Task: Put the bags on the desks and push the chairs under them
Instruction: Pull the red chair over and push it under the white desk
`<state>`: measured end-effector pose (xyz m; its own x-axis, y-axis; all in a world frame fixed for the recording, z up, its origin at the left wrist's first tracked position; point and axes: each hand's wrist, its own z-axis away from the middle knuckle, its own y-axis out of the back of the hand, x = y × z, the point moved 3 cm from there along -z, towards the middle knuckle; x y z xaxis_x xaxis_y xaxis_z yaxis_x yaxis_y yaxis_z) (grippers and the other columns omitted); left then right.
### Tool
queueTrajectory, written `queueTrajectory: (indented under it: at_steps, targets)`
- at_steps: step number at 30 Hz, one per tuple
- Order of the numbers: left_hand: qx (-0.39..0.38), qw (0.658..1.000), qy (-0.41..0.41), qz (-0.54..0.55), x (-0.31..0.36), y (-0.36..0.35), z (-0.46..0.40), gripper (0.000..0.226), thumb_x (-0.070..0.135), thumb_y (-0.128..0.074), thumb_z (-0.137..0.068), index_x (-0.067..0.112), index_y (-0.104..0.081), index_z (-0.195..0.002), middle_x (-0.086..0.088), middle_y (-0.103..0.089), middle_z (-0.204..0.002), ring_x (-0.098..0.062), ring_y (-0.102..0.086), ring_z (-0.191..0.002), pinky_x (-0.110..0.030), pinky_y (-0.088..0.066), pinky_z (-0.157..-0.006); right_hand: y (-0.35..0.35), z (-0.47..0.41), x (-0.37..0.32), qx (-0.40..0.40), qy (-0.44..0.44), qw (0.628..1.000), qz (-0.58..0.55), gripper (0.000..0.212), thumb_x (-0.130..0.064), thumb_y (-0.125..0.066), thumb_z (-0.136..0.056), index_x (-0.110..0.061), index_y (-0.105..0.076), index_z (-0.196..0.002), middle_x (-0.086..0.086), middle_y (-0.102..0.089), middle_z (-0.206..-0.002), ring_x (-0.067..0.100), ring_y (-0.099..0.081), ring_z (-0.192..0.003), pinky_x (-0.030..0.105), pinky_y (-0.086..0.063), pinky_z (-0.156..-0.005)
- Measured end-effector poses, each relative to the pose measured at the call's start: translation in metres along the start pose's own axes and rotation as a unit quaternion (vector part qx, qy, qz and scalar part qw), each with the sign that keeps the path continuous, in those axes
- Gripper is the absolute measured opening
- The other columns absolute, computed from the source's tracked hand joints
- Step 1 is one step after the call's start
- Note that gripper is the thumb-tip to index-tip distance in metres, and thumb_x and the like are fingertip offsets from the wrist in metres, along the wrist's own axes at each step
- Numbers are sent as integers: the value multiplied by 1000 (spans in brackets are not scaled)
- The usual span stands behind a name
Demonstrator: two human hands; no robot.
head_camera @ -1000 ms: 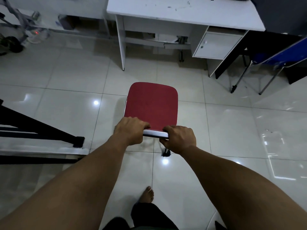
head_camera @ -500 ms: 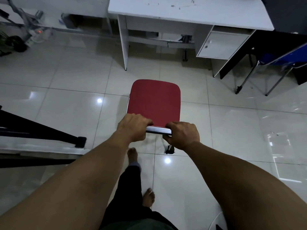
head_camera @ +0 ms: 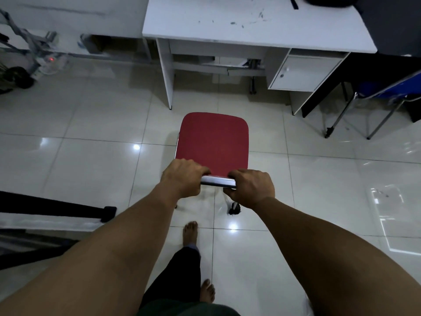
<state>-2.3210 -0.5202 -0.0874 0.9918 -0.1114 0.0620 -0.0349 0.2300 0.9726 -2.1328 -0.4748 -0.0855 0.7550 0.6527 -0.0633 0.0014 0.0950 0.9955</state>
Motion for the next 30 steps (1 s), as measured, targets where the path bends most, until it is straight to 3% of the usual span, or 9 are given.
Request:
queueTrajectory:
  at_steps: [5,10,22,30]
  targets:
    - [12,1000,-7,-3,-15,7,-28,43,36,-62,-78,42,-61,-121,10,-73,-94,-16,-67,-80,-34,-55,-73,-1,-31,12,-11,-9,1000,-8,33,-58,-58,-79,-29,-67,-92,-7,-66,-76,21,-61,-62,26,-40,-54]
    - [13,1000,-8,-1,-26,15,-64,40,36,-62,-76,40,-63,-116,8,-72,-89,-18,-67,-76,-35,-57,-71,5,-65,32,-2,-12,1000,1,30,-57,-62,-78,-29,-66,-90,-6,-66,-74,20,-56,-57,25,-32,-54]
    - [1,1000,-22,13,-51,35,-139,39,31,-60,-76,38,-64,-114,9,-71,-87,-18,-66,-75,-32,-53,-68,9,-139,74,-22,-43,999,6,36,-62,-56,-77,-30,-64,-90,-7,-67,-77,18,-62,-64,27,-47,-57]
    - [1,1000,-25,9,-71,45,-180,41,32,-60,-78,39,-63,-118,10,-71,-91,-16,-66,-79,-33,-55,-70,11,-181,93,-24,-33,999,-6,35,-63,-56,-79,-31,-64,-89,-8,-65,-77,18,-60,-62,26,-46,-55]
